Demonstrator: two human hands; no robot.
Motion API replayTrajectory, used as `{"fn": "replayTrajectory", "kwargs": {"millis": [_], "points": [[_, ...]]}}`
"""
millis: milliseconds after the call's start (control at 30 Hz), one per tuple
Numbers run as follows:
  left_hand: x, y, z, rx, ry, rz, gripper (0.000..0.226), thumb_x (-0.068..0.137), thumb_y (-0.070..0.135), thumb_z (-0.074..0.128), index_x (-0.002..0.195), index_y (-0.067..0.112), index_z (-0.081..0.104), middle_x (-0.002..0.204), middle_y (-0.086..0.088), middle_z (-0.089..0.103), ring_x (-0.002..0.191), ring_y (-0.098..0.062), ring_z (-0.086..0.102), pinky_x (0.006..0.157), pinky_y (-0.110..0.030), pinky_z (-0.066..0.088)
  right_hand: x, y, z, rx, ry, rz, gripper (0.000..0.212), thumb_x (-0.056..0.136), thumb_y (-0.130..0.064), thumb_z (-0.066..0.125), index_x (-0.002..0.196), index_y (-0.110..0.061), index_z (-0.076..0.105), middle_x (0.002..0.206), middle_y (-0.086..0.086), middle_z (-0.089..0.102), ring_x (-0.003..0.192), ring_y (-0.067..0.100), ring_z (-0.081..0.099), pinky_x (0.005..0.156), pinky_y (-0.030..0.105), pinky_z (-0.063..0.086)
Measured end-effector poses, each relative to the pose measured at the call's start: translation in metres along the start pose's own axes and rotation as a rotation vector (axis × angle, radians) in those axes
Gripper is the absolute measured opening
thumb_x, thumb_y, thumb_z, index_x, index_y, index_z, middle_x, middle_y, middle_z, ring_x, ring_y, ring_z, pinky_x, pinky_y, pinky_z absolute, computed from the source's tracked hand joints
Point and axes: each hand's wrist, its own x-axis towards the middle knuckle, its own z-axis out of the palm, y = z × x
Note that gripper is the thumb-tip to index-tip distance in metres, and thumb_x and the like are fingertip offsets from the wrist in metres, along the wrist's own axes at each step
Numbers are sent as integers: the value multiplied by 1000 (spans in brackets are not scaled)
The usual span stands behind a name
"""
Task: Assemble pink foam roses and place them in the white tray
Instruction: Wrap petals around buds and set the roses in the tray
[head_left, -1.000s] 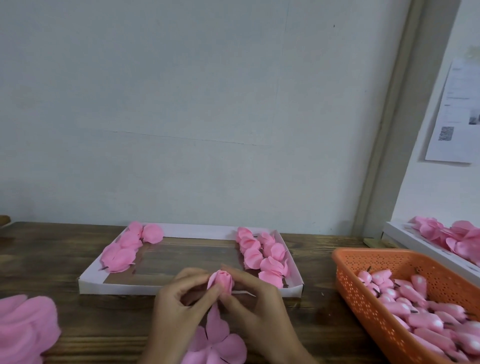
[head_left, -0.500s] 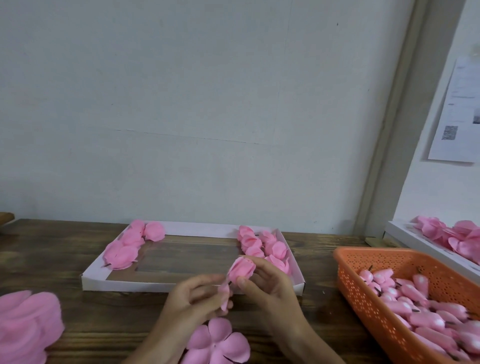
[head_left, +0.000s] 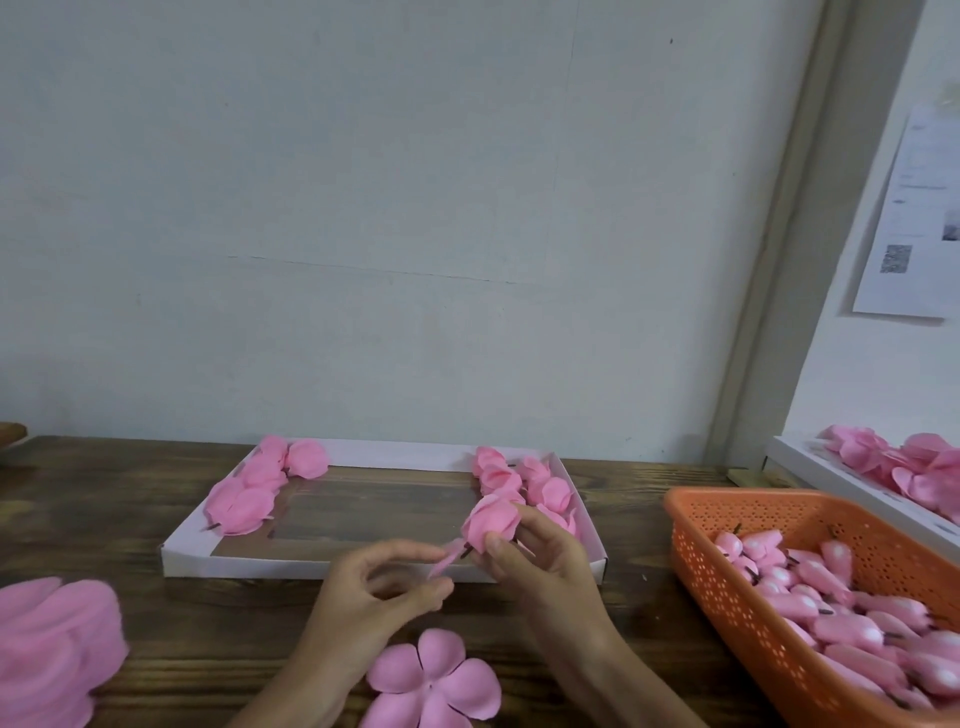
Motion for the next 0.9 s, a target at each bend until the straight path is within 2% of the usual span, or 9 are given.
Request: {"fn": "replayTrajectory", "kwargs": {"millis": [67, 167, 333, 467, 567, 667, 733, 833, 900], "points": [[0, -1, 3, 1, 50, 35, 19, 69, 16, 87, 87, 10, 85, 101, -10, 80, 87, -25, 77, 82, -34, 63, -1, 0, 0, 17, 8, 17, 28, 89, -27, 79, 112, -12, 76, 114, 17, 76, 110, 29, 72, 100, 43, 57], [1, -1, 5, -46, 91, 19, 13, 74, 18, 83, 83, 9, 84, 94, -13, 80, 85, -22, 75, 84, -34, 62, -2, -1, 2, 104, 9, 56, 28, 86, -26, 82, 104, -4, 75, 110, 20, 76, 108, 32, 73, 95, 37, 59], [3, -3, 4, -161, 114, -76, 15, 88, 0, 75, 87, -12, 66, 93, -24, 78, 88, -30, 77, 79, -31, 64, -8, -6, 8, 277, -7, 200, 27, 89, -17, 83, 101, 1, 68, 100, 22, 68, 108, 32, 72, 93, 35, 59], [0, -1, 4, -177, 103, -44, 12, 92, 0, 70, 91, -10, 63, 94, -26, 77, 85, -30, 75, 76, -33, 64, -9, -7, 11, 347, -3, 244, 30, 89, -16, 79, 106, -6, 57, 94, 19, 58, 99, 25, 70, 93, 33, 60], [0, -2, 3, -181, 96, -20, 10, 91, 1, 71, 90, -6, 65, 93, -29, 76, 76, -29, 71, 70, -32, 63, -10, -8, 11, 384, -3, 280, 18, 85, -19, 80, 90, -7, 68, 85, 10, 66, 90, 17, 74, 90, 29, 60], [-1, 1, 4, -172, 82, 13, 11, 82, 15, 76, 85, 5, 73, 91, -25, 77, 72, -26, 68, 69, -28, 60, -10, -9, 11, 366, -30, 289, 7, 87, -21, 76, 84, -19, 81, 89, 6, 74, 93, 14, 75, 89, 26, 59], [-2, 5, 4, -166, 85, 31, 15, 75, 22, 78, 83, 10, 77, 90, -22, 78, 72, -21, 70, 66, -23, 58, -10, -7, 10, 337, -24, 267, 7, 86, -21, 78, 89, -16, 81, 92, 9, 73, 94, 15, 74, 91, 29, 59], [-3, 8, 5, -147, 119, 74, 16, 70, 23, 80, 83, 14, 81, 87, -16, 80, 74, -16, 74, 64, -19, 57, -8, -5, 9, 282, -11, 203, 34, 84, -20, 80, 107, 4, 71, 111, 25, 73, 109, 28, 72, 98, 35, 59], [-4, 10, 6, -99, 117, 139, 15, 71, 23, 80, 83, 15, 82, 85, -12, 80, 76, -13, 75, 67, -17, 57, -8, -5, 10, 254, -10, 166, 43, 83, -17, 80, 113, 11, 66, 120, 30, 70, 112, 32, 71, 95, 34, 60]]}}
